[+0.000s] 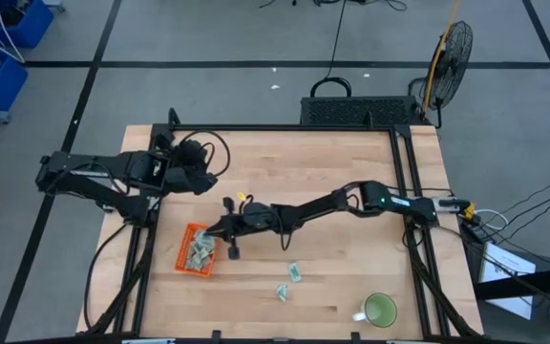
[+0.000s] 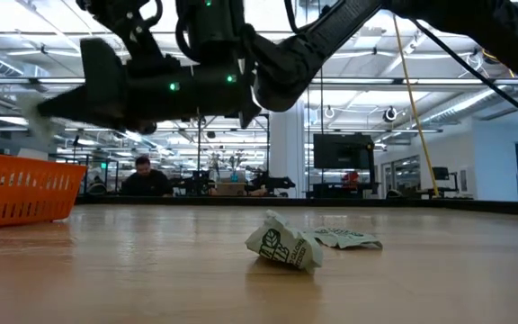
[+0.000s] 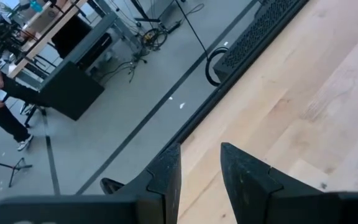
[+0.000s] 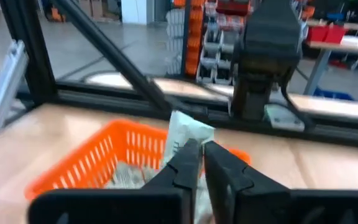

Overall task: Pick and place Stevia / Truvia into bins
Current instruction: Put the white stevia packet into the orange bin

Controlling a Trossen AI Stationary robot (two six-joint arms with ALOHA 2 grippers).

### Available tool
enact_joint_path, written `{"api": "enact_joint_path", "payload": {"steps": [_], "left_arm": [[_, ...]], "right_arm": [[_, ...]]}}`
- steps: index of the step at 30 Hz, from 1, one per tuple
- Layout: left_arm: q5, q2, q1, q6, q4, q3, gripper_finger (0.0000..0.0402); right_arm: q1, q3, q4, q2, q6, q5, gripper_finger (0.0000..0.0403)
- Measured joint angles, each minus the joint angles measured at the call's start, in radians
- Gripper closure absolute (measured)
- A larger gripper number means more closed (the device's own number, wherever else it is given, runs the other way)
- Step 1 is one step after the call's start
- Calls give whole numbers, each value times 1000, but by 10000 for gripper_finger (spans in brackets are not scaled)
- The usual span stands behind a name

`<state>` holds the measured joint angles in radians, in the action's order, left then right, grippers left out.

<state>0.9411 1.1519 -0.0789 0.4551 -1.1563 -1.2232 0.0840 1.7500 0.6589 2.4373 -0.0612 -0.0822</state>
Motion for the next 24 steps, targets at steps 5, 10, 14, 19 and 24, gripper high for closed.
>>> {"api": "enact_joint_path", "payload": {"steps": [5,10,14,19,24], "left_arm": [[0,-1,0,0,0,0,282],[-31,0,0,-1,0,0,282],[-94,0,0,-1,-4,0,282],[-135,0,0,-1,-5,0,282],[-138,0,-4,2,-6,0,282]], "right_arm": [[-14,0,-36,-6,-4,0,343],[-19,0,-38,-7,-5,0,310],[-11,-1,-117,-58,-56,-1,303],[5,-1,-382,-164,-149,0,312],[25,-18,-699,-281,-134,1,321]]}}
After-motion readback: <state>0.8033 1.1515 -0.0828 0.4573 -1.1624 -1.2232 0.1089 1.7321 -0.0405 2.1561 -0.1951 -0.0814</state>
